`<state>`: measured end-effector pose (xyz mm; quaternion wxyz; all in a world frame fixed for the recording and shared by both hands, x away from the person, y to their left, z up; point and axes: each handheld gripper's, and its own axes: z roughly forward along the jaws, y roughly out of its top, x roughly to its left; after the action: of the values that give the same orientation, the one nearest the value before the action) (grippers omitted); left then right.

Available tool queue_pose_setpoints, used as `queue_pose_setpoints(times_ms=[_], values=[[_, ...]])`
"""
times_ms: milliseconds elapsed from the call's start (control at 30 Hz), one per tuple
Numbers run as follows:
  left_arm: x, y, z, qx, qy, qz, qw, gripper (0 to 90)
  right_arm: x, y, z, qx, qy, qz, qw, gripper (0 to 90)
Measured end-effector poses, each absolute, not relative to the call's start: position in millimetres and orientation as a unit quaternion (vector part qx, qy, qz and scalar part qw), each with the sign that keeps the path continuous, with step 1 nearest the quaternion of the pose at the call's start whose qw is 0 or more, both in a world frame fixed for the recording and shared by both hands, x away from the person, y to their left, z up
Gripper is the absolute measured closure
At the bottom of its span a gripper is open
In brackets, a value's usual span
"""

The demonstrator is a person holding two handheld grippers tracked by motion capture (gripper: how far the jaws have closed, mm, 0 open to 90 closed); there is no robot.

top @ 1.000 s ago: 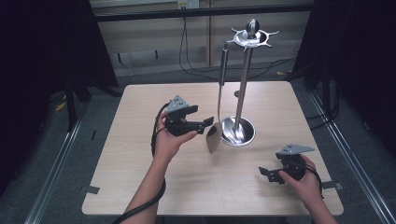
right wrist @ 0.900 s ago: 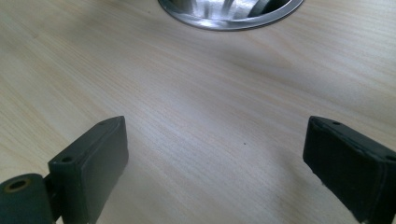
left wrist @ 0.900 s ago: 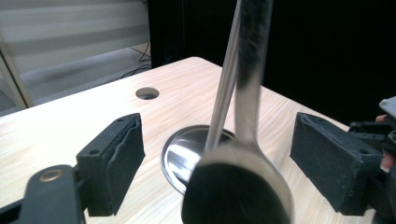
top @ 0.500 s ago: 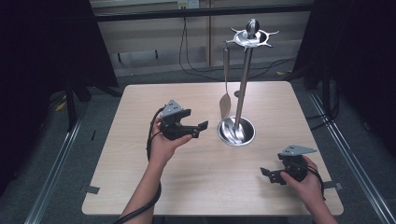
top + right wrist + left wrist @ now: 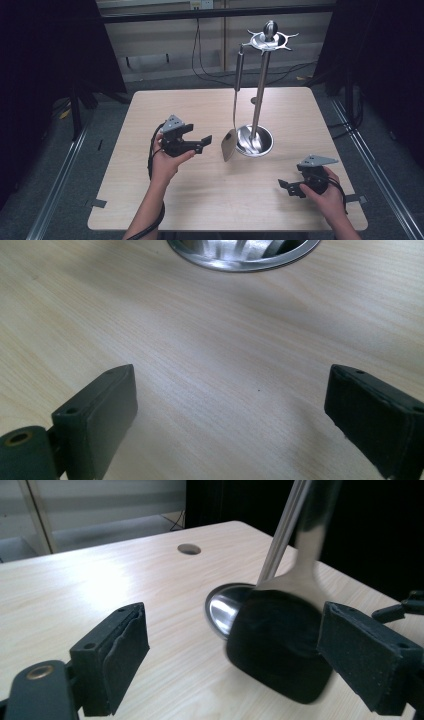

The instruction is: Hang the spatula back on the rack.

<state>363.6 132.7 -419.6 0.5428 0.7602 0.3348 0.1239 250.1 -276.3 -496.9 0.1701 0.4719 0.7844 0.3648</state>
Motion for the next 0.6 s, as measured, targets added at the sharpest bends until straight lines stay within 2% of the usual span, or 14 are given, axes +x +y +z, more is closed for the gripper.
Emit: queue_pose_setpoints(times_ms=[600], values=[[362.3, 166.9, -446.4, 0.759, 0.373, 0.128, 0.519, 12.4, 249.4, -275.5, -496.1, 0.473, 0.785, 0.363, 0.167, 6.4]])
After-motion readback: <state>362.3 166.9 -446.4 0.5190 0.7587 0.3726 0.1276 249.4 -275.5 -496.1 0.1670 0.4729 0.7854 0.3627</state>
